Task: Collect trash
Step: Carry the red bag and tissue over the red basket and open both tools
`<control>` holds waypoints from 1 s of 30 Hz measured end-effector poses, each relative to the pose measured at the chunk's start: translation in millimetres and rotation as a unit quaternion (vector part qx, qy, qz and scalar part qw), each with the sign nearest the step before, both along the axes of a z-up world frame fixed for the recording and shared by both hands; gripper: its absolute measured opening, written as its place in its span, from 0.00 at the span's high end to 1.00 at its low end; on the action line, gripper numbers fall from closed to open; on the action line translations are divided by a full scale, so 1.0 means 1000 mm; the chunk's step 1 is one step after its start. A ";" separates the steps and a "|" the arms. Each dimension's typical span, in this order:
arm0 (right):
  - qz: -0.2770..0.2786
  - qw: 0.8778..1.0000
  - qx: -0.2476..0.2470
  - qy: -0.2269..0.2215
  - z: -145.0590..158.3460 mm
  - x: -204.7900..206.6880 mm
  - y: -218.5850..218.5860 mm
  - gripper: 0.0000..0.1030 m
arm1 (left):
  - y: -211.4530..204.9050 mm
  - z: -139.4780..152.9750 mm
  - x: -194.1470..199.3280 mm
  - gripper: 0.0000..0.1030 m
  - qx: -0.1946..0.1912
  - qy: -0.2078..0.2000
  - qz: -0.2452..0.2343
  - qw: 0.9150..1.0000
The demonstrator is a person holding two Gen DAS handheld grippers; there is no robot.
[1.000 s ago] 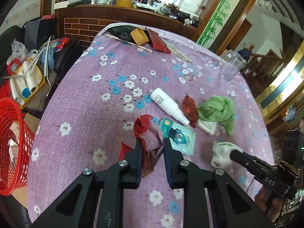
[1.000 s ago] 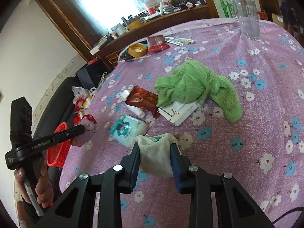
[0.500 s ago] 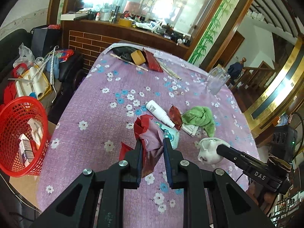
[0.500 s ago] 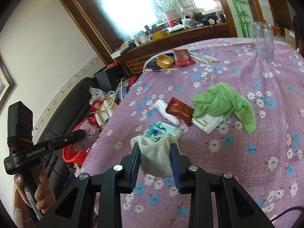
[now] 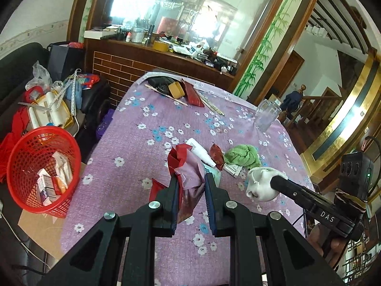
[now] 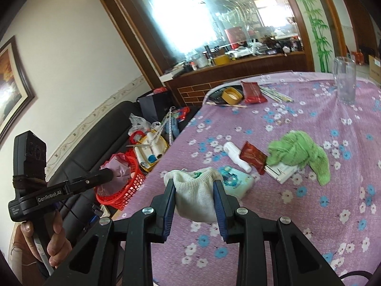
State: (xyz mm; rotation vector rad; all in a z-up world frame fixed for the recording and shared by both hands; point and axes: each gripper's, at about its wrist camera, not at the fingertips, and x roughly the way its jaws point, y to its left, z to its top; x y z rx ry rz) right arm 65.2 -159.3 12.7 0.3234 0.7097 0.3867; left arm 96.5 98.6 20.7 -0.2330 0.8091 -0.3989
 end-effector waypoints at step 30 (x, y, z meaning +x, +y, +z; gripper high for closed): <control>0.117 0.993 -0.019 -0.008 0.007 0.065 0.122 0.68 | 0.108 0.003 0.004 0.79 -0.011 -0.017 0.106 0.994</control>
